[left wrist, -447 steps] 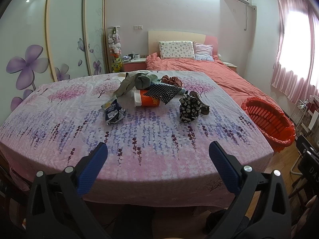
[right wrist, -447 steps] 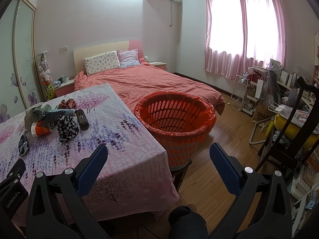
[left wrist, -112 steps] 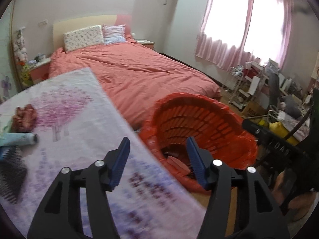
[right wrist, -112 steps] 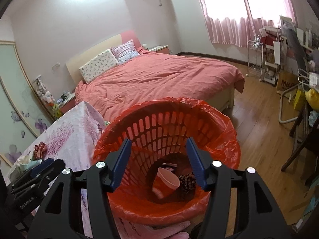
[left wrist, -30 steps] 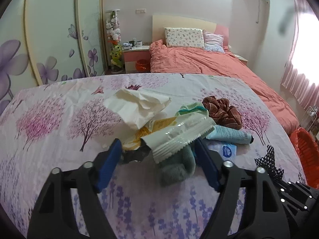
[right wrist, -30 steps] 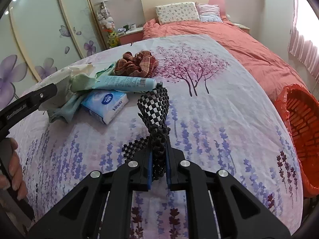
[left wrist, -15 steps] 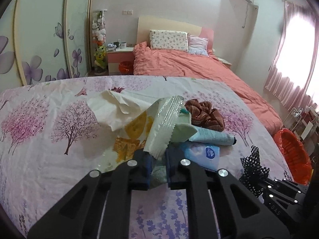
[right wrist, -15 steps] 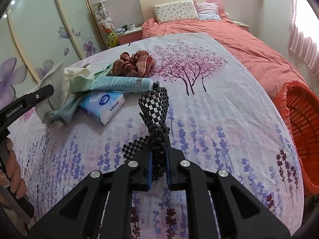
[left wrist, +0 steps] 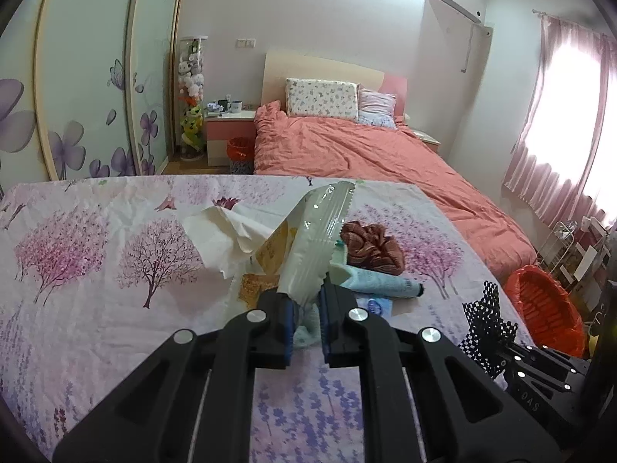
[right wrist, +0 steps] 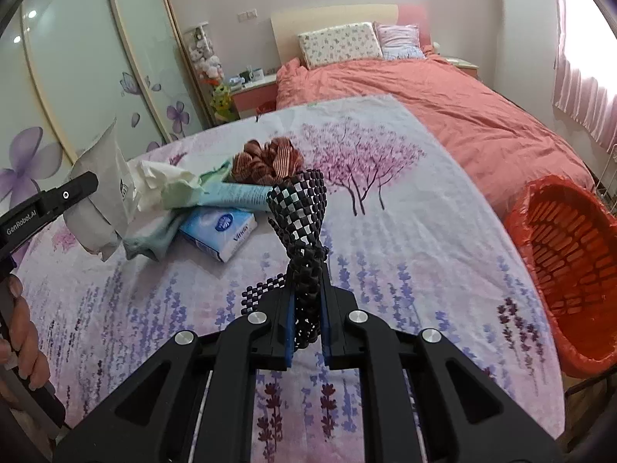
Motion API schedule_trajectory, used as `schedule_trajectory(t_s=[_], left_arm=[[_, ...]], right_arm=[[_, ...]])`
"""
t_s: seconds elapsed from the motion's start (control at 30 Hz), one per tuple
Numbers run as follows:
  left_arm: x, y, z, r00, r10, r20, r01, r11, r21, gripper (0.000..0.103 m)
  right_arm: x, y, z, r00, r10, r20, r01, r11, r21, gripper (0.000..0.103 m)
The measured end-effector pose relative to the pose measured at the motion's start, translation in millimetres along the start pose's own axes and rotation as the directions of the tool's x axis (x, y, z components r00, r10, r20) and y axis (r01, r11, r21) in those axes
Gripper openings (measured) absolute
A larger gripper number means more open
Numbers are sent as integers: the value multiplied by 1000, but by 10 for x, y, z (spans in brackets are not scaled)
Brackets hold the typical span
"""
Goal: Collect trash
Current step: 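Grasp the clear plastic wrapper with the left tool, then carry wrapper with left tool while right tool carries mesh net to basket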
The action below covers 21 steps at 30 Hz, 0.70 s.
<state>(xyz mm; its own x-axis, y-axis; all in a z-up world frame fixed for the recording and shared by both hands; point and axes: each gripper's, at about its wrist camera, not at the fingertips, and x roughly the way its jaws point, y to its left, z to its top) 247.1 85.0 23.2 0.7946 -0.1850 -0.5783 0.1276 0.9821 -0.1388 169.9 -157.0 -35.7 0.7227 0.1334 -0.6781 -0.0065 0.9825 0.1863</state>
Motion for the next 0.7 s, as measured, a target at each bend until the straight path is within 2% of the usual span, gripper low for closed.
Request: schedule_trajectory(t_s=[0.3,0.7], left_arm=[[-223,-236,2,999,-31,19,30,999,30,12],[-382,-691,-25,993,-115,32,113,991,78,12]], right_arm=[[-344,-119,68,997,-6,74,4,1000,21,11],[-665,-420,53,988,-41,151,31,997,68,11]])
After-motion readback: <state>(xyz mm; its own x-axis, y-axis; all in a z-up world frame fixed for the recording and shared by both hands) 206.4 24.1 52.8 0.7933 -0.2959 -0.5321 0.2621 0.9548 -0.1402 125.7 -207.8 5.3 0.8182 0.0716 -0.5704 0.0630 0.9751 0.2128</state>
